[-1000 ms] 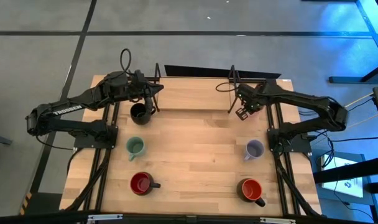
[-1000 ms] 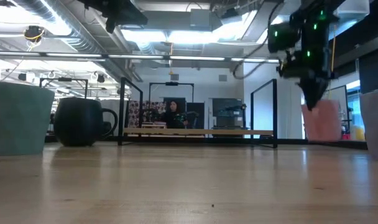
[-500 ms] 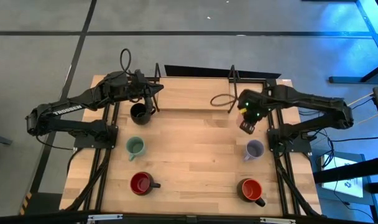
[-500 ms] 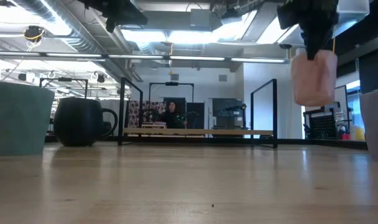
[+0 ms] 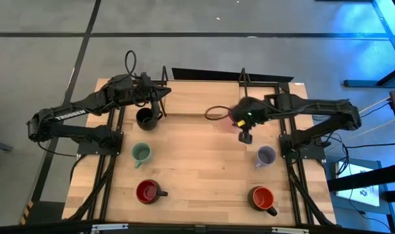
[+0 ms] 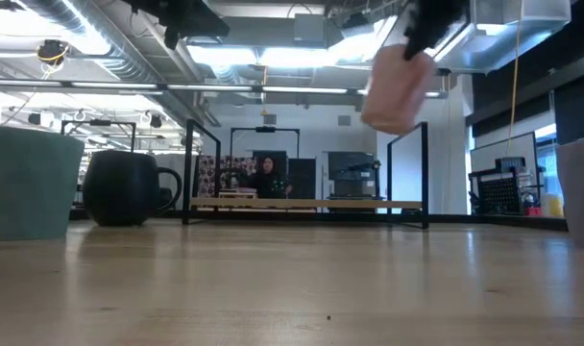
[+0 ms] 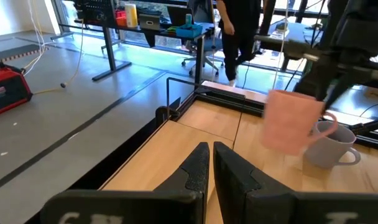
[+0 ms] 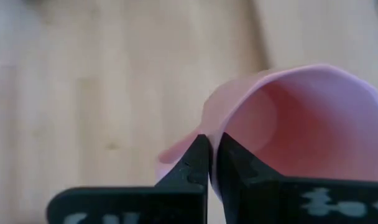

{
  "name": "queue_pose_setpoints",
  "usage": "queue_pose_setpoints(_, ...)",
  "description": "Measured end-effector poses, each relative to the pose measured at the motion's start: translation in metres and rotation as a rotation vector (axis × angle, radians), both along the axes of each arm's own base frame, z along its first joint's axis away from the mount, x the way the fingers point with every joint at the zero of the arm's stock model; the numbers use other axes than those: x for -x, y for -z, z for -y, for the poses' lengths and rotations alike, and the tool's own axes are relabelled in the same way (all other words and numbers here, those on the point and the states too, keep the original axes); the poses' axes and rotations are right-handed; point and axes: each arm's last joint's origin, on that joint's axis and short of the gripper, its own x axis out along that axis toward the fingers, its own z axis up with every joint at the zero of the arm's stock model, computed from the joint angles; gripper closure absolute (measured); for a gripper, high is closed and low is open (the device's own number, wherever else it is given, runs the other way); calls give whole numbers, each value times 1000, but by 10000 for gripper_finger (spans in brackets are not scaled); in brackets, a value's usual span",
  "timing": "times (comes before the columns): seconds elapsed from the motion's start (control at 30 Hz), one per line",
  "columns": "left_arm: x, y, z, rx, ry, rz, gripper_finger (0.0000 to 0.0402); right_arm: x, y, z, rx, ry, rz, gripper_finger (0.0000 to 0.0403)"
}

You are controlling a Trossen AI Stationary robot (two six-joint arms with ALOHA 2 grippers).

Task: Place coffee mugs
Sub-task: Put the pink mug on the shelf

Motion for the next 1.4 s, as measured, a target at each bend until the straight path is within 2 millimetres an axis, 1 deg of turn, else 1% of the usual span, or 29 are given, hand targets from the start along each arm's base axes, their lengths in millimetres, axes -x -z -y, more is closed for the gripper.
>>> queue_pose_setpoints(0.13,0,0,0,1,0,-3,384,-20,-13,23,46,19,-57,399)
queue_pose_setpoints(0.23,0,0,0,0,0,-2,384,-34,-20,45,96,41,-108,399)
queue_pose_setpoints(0.33,0,0,0,1,0,-2,384,-45,-27,70,135,64,-143,399)
queue_pose_setpoints(0.47,0,0,0,1,0,-3,384,-57,-28,105,156,75,-172,398)
queue_pose_setpoints(0.53,0,0,0,3,0,-2,384,-60,-29,125,159,78,-162,398)
queue_pose_setpoints(0.63,0,0,0,6,-1,-1,384,-62,-23,154,154,105,-143,398)
queue_pose_setpoints(0.7,0,0,0,6,-1,-1,384,-61,-15,172,144,123,-154,398)
queue_pose_setpoints(0.83,0,0,0,6,-1,-1,384,-54,2,200,107,153,-218,398)
queue_pose_setpoints(0.9,0,0,0,7,-1,-1,384,-51,11,212,57,164,-232,398)
queue_pose_setpoints(0.97,0,0,0,7,-1,-1,384,-49,19,222,8,172,-239,398)
queue_pose_setpoints(1.1,0,0,0,7,-1,-1,384,-46,31,237,-19,192,-255,398)
queue_pose_setpoints(1.4,0,0,0,7,-1,-1,384,-45,50,246,-55,145,-288,398)
